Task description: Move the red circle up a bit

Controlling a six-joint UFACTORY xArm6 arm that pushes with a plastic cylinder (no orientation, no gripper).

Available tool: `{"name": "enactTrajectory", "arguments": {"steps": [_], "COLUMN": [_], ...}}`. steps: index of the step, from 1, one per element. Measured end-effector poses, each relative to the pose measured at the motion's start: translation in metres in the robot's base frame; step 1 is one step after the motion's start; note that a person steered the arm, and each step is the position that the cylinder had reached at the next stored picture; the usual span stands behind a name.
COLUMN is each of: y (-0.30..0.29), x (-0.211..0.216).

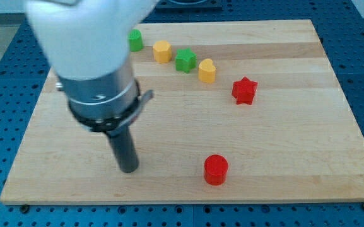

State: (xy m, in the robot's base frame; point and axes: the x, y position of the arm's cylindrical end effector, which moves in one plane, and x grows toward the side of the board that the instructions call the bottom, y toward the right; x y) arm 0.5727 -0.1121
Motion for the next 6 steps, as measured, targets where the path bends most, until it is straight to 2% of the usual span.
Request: {"name": "enactTrajectory", "arguments": {"steps": [1, 2, 3, 5, 6], "y": [0.070, 0.136, 0.175, 0.201, 0.182], "x": [0.037, 0.039, 0.016, -0.041, -0.023]}}
